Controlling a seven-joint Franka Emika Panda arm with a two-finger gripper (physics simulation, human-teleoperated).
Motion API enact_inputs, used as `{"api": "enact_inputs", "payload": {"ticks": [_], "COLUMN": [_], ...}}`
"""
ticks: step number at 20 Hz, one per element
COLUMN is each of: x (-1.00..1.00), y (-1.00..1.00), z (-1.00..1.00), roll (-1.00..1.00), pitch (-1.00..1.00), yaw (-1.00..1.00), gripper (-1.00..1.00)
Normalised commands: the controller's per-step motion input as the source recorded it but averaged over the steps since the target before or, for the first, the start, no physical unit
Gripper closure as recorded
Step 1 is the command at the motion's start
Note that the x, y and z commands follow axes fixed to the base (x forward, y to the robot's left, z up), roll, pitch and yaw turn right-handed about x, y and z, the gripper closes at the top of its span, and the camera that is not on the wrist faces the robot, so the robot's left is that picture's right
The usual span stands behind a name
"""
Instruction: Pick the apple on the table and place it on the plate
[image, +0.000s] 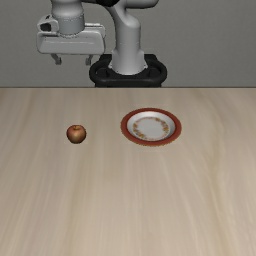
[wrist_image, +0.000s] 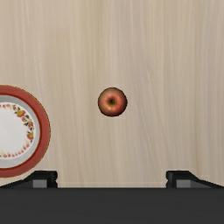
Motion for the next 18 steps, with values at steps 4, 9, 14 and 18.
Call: {"api": "enact_inputs", "payload": {"ticks": [4,9,14,18], "x": [1.00,0.40,0.00,0.00], "y": [0.00,0.00,0.00,0.00], "z": [0.00,-0.60,-1.00,-1.00], "roll": [0.00,0.00,0.00,0.00], "pitch": [0.00,0.00,0.00,0.00], "yaw": [0.00,0.00,0.00,0.00], "gripper": [-1.00,-1.00,-1.00,-1.00]}}
